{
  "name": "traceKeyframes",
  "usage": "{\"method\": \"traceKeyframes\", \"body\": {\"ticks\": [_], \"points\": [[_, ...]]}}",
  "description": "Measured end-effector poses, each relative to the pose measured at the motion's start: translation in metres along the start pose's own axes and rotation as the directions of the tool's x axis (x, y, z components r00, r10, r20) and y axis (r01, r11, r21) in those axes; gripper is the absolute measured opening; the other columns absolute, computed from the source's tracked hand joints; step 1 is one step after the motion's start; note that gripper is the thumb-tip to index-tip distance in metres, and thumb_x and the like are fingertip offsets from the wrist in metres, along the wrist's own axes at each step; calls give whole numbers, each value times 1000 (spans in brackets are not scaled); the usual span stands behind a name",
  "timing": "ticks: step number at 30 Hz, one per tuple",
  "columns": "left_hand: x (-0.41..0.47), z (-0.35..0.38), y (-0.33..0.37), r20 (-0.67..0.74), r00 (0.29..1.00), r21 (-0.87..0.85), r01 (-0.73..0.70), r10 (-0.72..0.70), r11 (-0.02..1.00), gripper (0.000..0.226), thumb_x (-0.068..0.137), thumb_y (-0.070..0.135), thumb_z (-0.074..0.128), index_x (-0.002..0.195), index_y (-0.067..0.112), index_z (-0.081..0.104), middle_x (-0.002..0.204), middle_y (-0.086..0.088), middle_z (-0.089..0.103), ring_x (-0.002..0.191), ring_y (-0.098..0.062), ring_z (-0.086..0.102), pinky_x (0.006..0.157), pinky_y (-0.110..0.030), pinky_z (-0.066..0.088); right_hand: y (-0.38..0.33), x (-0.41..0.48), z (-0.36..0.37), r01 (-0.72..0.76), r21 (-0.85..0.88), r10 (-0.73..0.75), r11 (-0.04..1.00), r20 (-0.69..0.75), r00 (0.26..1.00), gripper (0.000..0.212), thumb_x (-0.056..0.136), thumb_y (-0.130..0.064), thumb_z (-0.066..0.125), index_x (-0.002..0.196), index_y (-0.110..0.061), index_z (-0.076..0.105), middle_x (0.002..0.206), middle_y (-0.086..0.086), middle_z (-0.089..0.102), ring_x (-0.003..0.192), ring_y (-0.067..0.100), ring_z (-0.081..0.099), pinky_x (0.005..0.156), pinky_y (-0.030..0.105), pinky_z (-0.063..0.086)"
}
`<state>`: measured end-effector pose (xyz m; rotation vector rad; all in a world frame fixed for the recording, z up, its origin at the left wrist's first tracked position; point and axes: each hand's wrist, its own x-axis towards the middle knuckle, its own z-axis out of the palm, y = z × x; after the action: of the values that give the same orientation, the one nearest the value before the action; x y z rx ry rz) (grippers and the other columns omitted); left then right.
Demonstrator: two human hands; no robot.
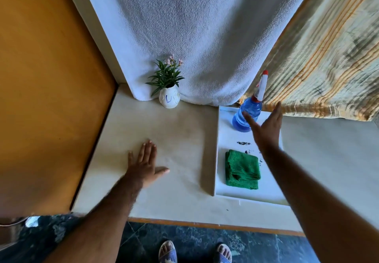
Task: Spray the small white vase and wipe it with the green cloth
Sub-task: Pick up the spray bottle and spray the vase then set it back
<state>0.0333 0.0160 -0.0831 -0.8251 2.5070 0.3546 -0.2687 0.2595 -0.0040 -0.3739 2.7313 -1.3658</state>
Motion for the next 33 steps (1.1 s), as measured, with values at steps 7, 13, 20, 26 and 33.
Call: {"method": "traceKeyframes", "body": {"ticks": [7, 13, 20, 26, 33], "points": [[0, -1, -2, 4, 1000, -1, -28, 28, 1000, 122, 47, 96, -20, 136, 14, -37, 153, -1, -41, 141, -15, -34, 113, -64, -15, -27, 69, 22, -80, 260, 74, 962, 32, 997, 66, 74, -31, 89, 131, -23, 56, 94, -8, 67, 83, 10, 65, 86, 37, 57], [0, 2, -2, -4, 999, 10, -33, 33, 999, 120, 47, 95, -22, 135, 15, -39, 153, -1, -41, 139, -14, -37, 114, -65, -15, -27, 64, 28, -12, 330, 14, 944, -4, 1000, 51, 82, -20, 82, 127, -17, 58, 81, -4, 65, 73, 9, 62, 76, 27, 56], [0, 5, -5, -23, 999, 18, -41, 42, 999, 116, 53, 94, -18, 139, 18, -39, 152, 0, -44, 141, -16, -37, 114, -64, -15, -37, 55, 26, -16, 339, 19, 941, -5, 1000, 41, 74, -19, 63, 114, -19, 67, 82, -5, 63, 68, 9, 56, 68, 27, 50], [1, 8, -7, -46, 998, 12, -41, 41, 999, 115, 55, 94, -16, 139, 18, -37, 155, 0, -40, 141, -16, -37, 113, -65, -15, -90, 42, 42, 154, 327, -190, 932, 80, 978, 49, 77, 1, 65, 112, -32, 68, 76, -18, 70, 62, 5, 63, 65, 26, 51], [1, 9, -7, -64, 997, 8, -36, 36, 999, 115, 55, 93, -16, 141, 19, -34, 156, 0, -38, 141, -16, -36, 113, -64, -16, -134, 6, 113, 50, 140, -121, 989, 559, 820, 28, 77, -4, 78, 97, -20, 67, 68, 4, 72, 56, 22, 72, 67, 36, 60]]}}
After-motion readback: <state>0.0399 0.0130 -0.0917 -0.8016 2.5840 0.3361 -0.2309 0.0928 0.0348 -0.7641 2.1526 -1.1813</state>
